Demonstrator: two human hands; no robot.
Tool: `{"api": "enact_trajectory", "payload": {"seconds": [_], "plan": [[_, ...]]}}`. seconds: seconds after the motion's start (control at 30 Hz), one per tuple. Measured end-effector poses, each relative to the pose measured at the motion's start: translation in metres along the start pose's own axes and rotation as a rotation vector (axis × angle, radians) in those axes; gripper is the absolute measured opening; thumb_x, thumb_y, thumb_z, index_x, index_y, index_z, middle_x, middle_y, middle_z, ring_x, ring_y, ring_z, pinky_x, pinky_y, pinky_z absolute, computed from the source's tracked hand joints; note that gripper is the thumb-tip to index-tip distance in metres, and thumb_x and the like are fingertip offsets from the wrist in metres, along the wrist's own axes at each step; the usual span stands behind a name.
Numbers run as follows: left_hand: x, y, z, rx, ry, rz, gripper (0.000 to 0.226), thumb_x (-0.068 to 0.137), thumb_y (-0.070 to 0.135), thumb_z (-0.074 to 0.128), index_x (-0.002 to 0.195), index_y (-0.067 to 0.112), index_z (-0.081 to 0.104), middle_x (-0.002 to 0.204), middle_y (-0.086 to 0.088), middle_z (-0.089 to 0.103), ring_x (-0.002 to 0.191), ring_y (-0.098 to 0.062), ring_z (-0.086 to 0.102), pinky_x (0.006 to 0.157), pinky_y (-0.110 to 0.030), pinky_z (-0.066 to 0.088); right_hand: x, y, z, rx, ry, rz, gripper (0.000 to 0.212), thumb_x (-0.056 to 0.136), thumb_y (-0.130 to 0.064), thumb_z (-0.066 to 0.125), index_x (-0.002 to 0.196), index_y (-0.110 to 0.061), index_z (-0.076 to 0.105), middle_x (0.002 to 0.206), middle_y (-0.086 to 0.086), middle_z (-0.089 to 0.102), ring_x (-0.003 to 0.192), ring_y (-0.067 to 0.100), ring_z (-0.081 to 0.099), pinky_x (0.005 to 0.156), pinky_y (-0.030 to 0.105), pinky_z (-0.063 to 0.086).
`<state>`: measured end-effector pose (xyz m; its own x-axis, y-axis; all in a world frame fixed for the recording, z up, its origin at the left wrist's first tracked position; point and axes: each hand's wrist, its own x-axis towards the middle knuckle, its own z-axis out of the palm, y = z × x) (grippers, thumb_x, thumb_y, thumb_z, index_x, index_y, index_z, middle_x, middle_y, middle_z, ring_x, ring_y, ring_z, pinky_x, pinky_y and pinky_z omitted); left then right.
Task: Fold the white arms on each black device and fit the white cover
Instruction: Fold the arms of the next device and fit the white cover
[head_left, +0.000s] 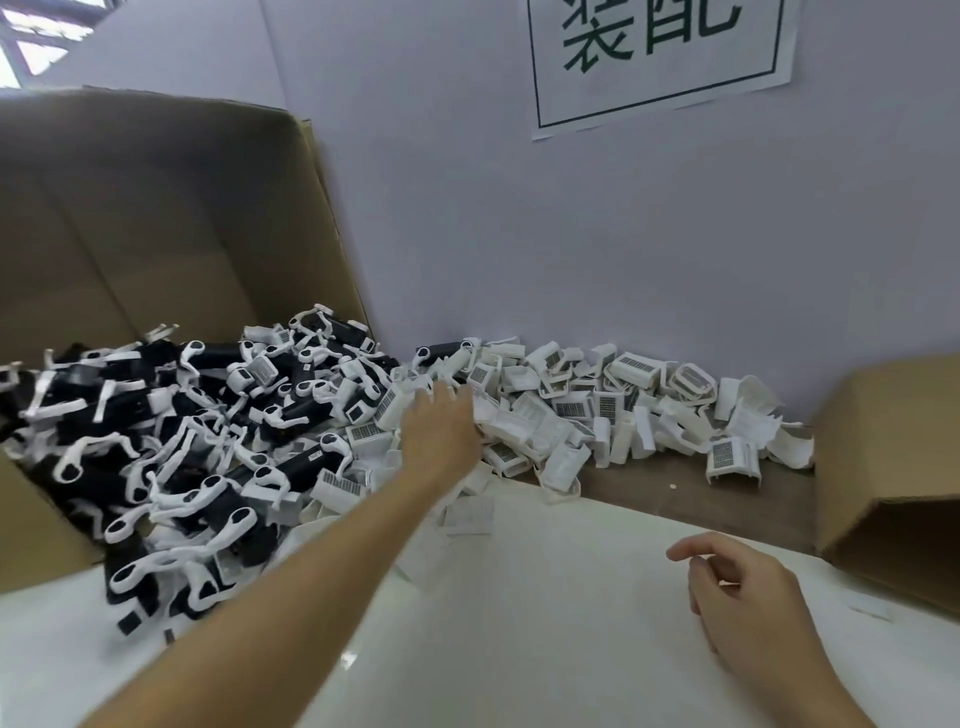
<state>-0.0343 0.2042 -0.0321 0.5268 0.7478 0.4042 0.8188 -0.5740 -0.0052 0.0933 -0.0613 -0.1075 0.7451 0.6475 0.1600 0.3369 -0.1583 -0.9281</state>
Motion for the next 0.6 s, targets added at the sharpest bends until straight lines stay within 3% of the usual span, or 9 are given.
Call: {"api": "enact_trajectory", "payload": {"seconds": [0.1,0.2,0.3,0.43,0.6], "plan": [[0.023,-0.023,0.009,-0.006,-0.183,0.019,0.027,0.101,0.025,0.051,0.124,0.01,0.049,0.125,-0.012,0.057,0.111,-0.029,0.053,0.08,-0.037,0.045,0.001,-0.002,-0.001,0.002,0.001,0.019,0.035,0.096,0.001,0.049,0.08,-0.021,0.071,0.054,0.012,0.059,0.034,0.007,0.041,0.04,0.017,0.034],[0.02,-0.022,0.024,-0.031,-0.189,0.078,0.011,0.104,0.02,0.047,0.105,0.01,0.052,0.112,-0.011,0.06,0.089,-0.025,0.054,0.071,-0.036,0.045,0.002,-0.003,-0.001,-0.003,-0.007,0.022,0.034,0.096,0.0,0.051,0.08,-0.022,0.071,0.054,0.009,0.061,0.035,0.006,0.044,0.046,0.023,0.037],[0.018,-0.013,0.028,-0.124,-0.042,0.066,0.013,0.103,0.014,0.046,0.09,0.012,0.045,0.1,-0.009,0.058,0.081,-0.024,0.051,0.067,-0.036,0.043,0.004,-0.004,0.0,0.005,-0.002,0.034,0.033,0.096,0.0,0.051,0.08,-0.022,0.071,0.054,0.007,0.062,0.035,0.006,0.046,0.05,0.025,0.037],[0.021,0.002,0.002,-0.481,0.155,-0.058,0.031,0.107,0.031,0.038,0.08,0.016,0.043,0.083,0.0,0.049,0.073,-0.02,0.046,0.063,-0.035,0.034,0.005,-0.003,-0.001,0.022,-0.001,0.045,0.033,0.096,0.0,0.05,0.08,-0.02,0.071,0.053,0.007,0.062,0.035,0.01,0.047,0.041,0.022,0.038],[0.009,0.036,-0.028,-0.903,0.328,-0.238,0.039,0.107,0.031,0.041,0.071,0.017,0.047,0.07,0.003,0.05,0.066,-0.013,0.045,0.056,-0.028,0.03,0.006,0.002,-0.001,0.038,0.0,0.036,0.035,0.096,0.001,0.05,0.078,-0.019,0.072,0.054,0.007,0.062,0.036,0.016,0.049,0.037,0.019,0.038]]}}
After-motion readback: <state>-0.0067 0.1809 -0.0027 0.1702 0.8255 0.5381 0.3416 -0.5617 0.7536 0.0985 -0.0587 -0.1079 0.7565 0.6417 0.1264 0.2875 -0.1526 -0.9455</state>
